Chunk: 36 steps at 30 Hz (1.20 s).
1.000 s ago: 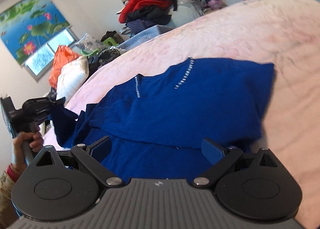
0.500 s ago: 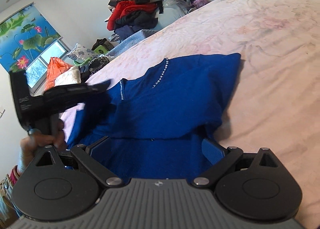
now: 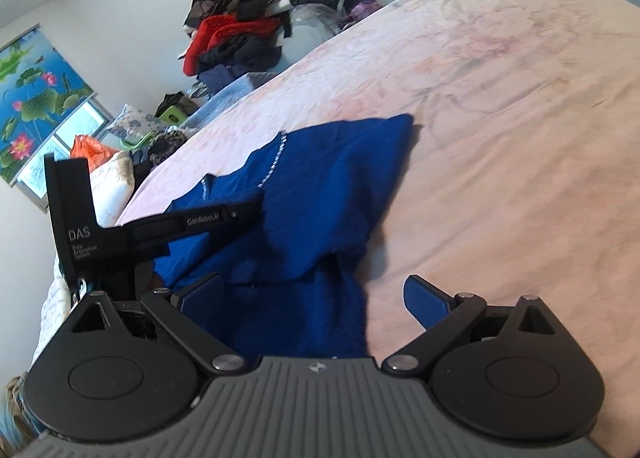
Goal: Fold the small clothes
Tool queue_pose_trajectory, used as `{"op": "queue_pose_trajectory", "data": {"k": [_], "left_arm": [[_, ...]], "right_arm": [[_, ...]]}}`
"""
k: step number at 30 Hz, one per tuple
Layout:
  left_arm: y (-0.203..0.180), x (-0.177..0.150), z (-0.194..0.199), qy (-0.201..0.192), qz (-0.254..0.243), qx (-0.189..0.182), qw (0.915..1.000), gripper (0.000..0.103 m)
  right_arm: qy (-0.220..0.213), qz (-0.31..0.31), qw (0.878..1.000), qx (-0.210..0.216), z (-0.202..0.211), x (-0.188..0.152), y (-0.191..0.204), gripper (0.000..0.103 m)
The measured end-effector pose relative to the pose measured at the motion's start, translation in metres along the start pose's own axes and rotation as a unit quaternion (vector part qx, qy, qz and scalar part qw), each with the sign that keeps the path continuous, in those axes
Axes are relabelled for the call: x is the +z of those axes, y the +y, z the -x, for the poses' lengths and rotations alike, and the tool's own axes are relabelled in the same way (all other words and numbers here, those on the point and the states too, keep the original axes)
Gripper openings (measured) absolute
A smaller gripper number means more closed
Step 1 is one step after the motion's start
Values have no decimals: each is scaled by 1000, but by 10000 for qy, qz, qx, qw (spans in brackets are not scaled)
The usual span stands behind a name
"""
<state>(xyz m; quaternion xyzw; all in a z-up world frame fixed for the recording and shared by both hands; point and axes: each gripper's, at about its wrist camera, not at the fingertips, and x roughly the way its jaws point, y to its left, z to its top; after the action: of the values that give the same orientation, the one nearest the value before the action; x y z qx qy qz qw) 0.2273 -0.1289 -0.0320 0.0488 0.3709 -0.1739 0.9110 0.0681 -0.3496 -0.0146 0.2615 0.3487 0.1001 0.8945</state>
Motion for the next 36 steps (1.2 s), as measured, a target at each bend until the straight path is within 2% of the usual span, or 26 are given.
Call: {"op": "queue_pose_trajectory", "data": {"k": [6,9,10,11,12,13,14,17,19,22,24,25,26,29,31,33,34,36], "left_arm": [[-9,0,4,-70,-104,-114,9999,5],[-18,2,5,-38,-243,-55,9997,14],[-20,3,5,-31,-280,-82,9996,25],[-23,4,6,-20,-332,-166,9993,44],[-26,5,6,-24,-428,-234,9988,58],[-30,6,8,-78,-557,-196,9982,82],[-37,5,10,-182,-769,-36,9969,92],[-60,3,16,-391,-1563,401,9861,92],[-66,3,24,-600,-1692,296,9833,92],[-53,12,43,-807,-1210,-637,9873,93],[-43,19,50,-843,-842,-1365,9834,101],[-41,22,50,-788,-757,-1527,9822,103],[-43,24,47,-653,-813,-1490,9833,103],[-43,25,30,-282,-983,-899,9907,103],[-29,21,18,130,-815,-1195,9894,103],[-18,21,2,894,-343,-1692,9809,103],[-16,21,-1,1038,-186,-1873,9766,103],[-11,20,5,707,14,-2321,9701,103]], "right_arm": [[-70,-52,9999,-90,3,3,-8,99],[-70,-88,9998,-135,4,3,-11,99],[-77,-88,9998,-148,5,3,-12,99],[-85,-88,9998,-174,5,3,-13,99],[-88,-89,9997,-203,6,3,-14,99],[-87,-94,9997,-227,6,3,-15,99],[-88,-109,9996,-251,7,2,-16,99],[-122,-164,9993,-327,9,3,-21,99],[-208,-195,9988,-397,12,4,-24,99],[-455,-338,9970,-523,20,9,-31,99],[-605,-463,9951,-634,24,12,-37,99],[-661,-526,9941,-685,24,14,-40,100],[-682,-592,9933,-719,24,15,-43,100],[-669,-799,9922,-680,21,16,-51,101],[-644,-809,9925,-651,19,16,-52,101],[-661,-771,9923,-703,17,17,-52,101],[-676,-771,9921,-726,16,17,-53,101],[-695,-848,9913,-730,13,18,-55,101]]}}
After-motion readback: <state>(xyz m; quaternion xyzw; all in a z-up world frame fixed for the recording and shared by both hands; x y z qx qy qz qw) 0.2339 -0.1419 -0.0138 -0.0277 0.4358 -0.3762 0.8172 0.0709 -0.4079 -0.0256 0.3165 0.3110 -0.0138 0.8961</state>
